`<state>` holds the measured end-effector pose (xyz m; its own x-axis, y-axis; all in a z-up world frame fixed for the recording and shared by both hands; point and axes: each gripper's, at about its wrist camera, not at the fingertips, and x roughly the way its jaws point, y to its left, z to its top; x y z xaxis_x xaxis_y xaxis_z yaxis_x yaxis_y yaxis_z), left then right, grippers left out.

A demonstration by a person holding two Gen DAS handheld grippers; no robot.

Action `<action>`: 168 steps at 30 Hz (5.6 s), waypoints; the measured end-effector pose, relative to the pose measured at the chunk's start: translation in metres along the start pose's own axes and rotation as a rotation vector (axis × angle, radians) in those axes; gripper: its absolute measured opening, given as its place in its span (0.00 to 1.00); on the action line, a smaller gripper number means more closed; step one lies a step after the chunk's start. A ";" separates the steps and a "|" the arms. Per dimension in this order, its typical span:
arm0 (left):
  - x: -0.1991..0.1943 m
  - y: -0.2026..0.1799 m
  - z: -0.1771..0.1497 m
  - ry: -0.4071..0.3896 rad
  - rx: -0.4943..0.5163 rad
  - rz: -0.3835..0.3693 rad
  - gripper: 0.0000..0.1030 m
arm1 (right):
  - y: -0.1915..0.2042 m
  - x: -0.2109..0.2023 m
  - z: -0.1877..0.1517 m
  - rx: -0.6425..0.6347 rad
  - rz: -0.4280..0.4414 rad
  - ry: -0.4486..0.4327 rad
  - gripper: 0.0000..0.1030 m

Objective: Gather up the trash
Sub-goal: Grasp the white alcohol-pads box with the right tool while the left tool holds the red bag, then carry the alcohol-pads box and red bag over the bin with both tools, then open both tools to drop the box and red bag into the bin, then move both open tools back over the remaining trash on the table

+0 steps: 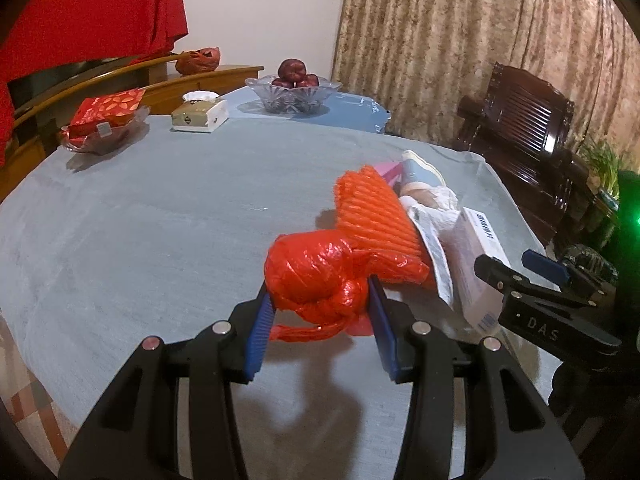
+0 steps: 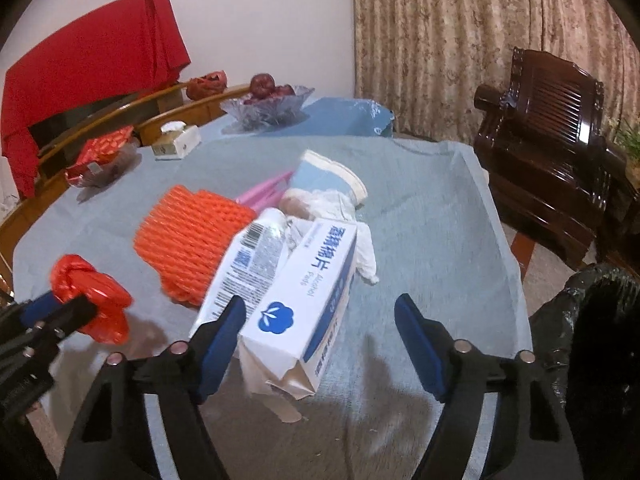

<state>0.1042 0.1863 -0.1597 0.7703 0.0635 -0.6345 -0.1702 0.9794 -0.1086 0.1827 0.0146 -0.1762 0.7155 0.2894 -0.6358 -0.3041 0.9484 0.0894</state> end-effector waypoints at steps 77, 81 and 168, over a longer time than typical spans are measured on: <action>-0.048 -0.314 -0.012 -0.046 0.383 -0.553 0.43 | -0.254 -0.218 -0.068 0.281 -0.306 -0.106 0.28; -0.040 -0.330 -0.021 -0.028 0.413 -0.567 0.43 | -0.262 -0.218 -0.076 0.289 -0.323 -0.092 0.28; 0.068 -0.107 0.007 0.118 0.079 -0.161 0.27 | -0.093 -0.054 0.010 0.022 -0.034 -0.091 0.94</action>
<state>0.1786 0.0875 -0.1860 0.7056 -0.1133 -0.6994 0.0016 0.9874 -0.1584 0.1790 -0.0882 -0.1422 0.7800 0.2663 -0.5663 -0.2649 0.9604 0.0867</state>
